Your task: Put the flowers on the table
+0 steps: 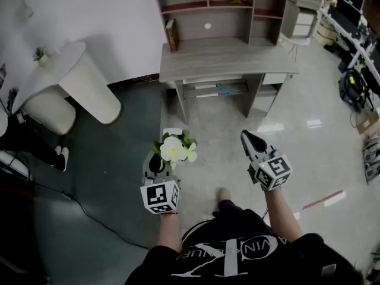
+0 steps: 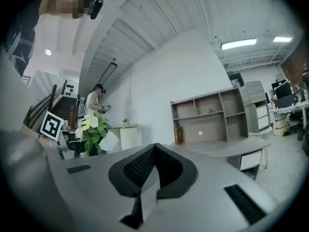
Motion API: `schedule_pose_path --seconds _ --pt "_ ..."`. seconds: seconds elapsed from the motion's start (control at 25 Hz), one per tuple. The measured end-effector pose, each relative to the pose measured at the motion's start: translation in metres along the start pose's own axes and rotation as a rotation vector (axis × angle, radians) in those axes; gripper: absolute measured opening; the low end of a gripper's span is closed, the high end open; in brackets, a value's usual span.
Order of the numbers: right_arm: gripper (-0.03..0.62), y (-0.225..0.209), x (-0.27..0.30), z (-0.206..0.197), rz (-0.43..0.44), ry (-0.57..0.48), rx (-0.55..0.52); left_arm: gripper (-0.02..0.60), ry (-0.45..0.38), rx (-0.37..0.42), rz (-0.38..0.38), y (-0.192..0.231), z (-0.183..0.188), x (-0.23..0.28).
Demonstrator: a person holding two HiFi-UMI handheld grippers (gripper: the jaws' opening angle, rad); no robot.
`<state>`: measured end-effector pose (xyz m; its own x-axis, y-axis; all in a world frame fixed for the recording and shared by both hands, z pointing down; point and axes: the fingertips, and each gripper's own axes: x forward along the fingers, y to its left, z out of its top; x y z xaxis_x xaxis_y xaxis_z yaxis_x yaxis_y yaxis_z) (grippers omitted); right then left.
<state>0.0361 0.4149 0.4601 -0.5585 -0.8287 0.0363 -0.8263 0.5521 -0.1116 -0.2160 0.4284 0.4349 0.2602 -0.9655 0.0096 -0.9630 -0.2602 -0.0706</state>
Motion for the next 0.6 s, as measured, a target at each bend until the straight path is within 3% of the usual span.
schedule_pose_path --seconds 0.6 --pt "0.009 -0.079 0.045 0.002 0.026 0.013 0.023 0.028 0.037 -0.039 0.033 -0.012 -0.005 0.087"
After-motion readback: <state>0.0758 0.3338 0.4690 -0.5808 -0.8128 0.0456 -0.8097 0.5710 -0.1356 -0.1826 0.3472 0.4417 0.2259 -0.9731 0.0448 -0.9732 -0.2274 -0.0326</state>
